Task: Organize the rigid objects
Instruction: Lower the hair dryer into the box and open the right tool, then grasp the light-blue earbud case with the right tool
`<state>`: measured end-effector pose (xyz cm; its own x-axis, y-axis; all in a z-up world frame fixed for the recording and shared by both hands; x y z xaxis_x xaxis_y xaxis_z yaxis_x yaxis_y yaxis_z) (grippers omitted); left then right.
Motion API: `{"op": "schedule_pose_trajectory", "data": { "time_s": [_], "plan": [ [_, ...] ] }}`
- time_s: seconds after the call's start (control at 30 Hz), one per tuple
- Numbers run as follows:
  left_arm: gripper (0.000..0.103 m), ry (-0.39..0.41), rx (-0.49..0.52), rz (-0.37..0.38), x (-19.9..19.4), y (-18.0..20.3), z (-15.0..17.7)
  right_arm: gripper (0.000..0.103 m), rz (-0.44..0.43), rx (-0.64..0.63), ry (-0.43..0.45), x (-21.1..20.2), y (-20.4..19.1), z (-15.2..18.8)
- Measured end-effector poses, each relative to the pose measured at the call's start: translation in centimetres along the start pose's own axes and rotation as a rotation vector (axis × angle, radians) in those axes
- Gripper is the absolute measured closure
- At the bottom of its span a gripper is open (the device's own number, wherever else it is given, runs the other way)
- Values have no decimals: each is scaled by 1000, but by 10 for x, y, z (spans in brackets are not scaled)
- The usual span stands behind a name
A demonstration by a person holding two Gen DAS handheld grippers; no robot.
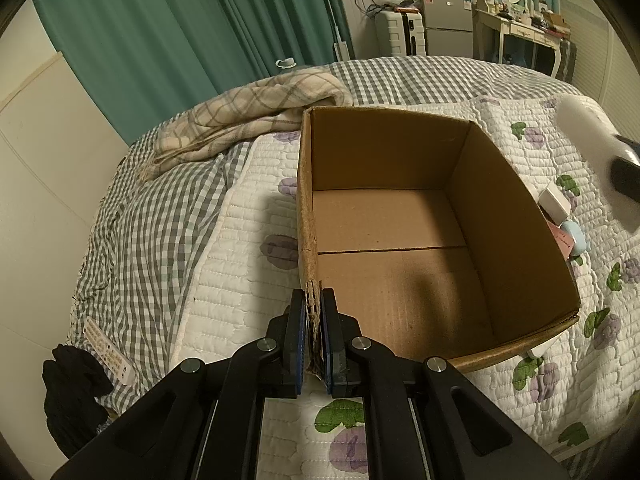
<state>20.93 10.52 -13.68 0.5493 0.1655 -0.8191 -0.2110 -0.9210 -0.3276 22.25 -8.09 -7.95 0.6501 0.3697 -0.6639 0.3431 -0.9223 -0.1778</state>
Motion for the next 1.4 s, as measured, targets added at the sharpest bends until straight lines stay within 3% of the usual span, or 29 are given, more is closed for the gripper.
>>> {"op": "schedule_pose_trajectory", "data": {
  "time_s": [0.13,0.33,0.67,0.8,0.83,0.87,1.0,1.17,1.4],
  "plan": [
    [96,-1,-5,9,1,-1,1,56,-25,-42,-37,35,-29,1],
    [96,0,-5,13,2,-2,1,56,-5,-44,-129,90,-37,23],
    [96,1,-1,18,2,-2,2,56,-17,-49,-184,115,-42,43],
    [96,1,-6,22,2,-2,1,50,-49,-13,-154,105,-40,38],
    [96,-5,-6,35,2,-1,2,32,-48,2,-137,98,-39,34],
    [96,-2,-4,28,2,-1,2,20,-49,19,-111,90,-36,28],
    [96,-4,-3,25,1,0,2,19,-48,36,-30,45,-14,2],
    [96,-4,-4,24,0,0,2,19,63,29,44,-4,36,-19],
    [96,-7,-5,20,-1,-1,2,19,197,79,33,-22,107,0]
  ]
}}
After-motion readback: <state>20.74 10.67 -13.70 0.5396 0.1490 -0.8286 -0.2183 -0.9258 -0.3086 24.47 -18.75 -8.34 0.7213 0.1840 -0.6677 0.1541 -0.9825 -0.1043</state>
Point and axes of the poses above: each gripper's, at about its wrist camera, not at the fingertips, and x roughly the way its jaws point, y to its right, z to its underside, the point moved 8 cm from there along x, roughly the way its jaws point, and after that the axes turned 9 degrees about x, right-handed, at the moved point
